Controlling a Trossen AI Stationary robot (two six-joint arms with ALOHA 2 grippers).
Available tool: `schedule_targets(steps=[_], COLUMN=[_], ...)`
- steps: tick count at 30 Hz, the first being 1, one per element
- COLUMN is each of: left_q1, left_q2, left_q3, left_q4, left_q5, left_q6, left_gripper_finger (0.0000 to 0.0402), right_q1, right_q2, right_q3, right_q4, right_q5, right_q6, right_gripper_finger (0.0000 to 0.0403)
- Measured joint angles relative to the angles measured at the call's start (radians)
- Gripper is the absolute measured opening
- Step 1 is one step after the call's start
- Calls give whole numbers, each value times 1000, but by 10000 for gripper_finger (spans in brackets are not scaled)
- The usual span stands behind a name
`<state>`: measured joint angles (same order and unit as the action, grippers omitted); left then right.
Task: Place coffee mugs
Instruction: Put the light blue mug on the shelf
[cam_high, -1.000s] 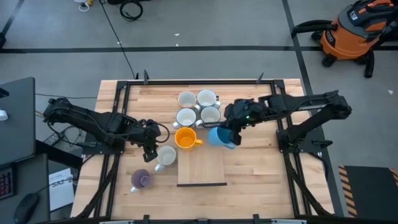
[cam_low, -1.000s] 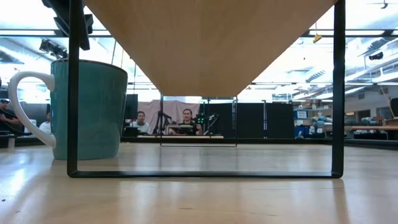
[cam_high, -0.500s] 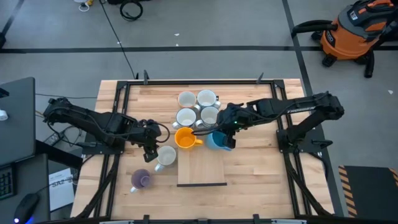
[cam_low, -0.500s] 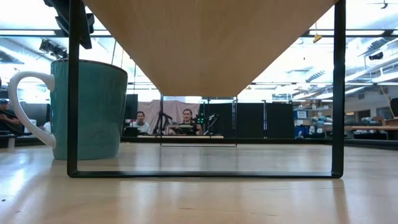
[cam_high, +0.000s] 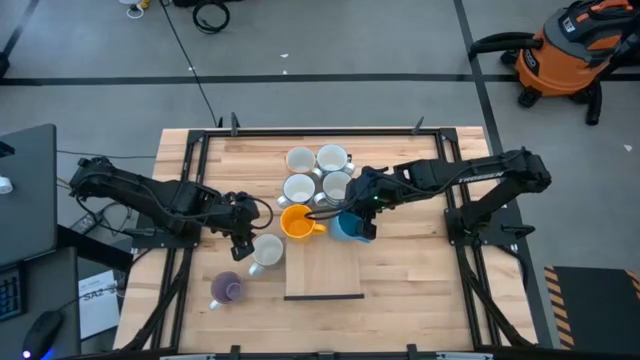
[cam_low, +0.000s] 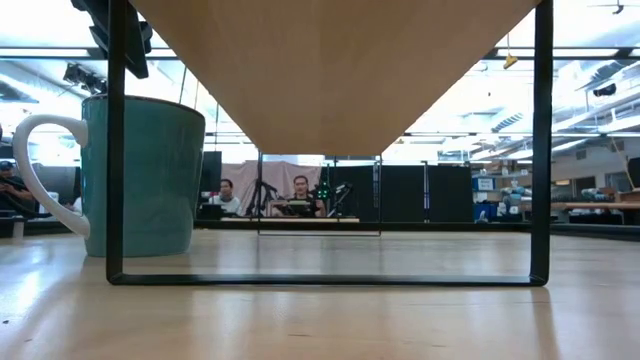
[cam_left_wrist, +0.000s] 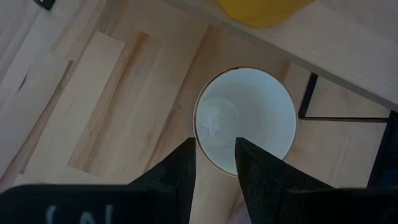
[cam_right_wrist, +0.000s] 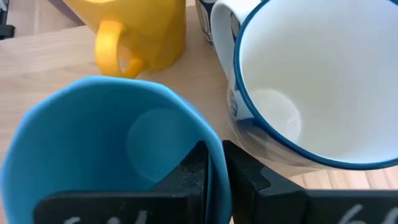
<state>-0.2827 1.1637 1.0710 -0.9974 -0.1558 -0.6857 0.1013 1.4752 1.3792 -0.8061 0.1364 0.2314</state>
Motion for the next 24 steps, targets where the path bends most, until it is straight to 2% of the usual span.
schedule_targets(steps=[24], left_q1=[0], left_q2=[0], left_q3=[0], left_q4=[2], left_q5=[0], left_q6=[0], left_gripper_finger=[119], right_q1=[0], right_q2=[-2], right_q3=[-1], right_q4=[28], right_q5=[-1], right_q6=[1], right_gripper_finger=[61])
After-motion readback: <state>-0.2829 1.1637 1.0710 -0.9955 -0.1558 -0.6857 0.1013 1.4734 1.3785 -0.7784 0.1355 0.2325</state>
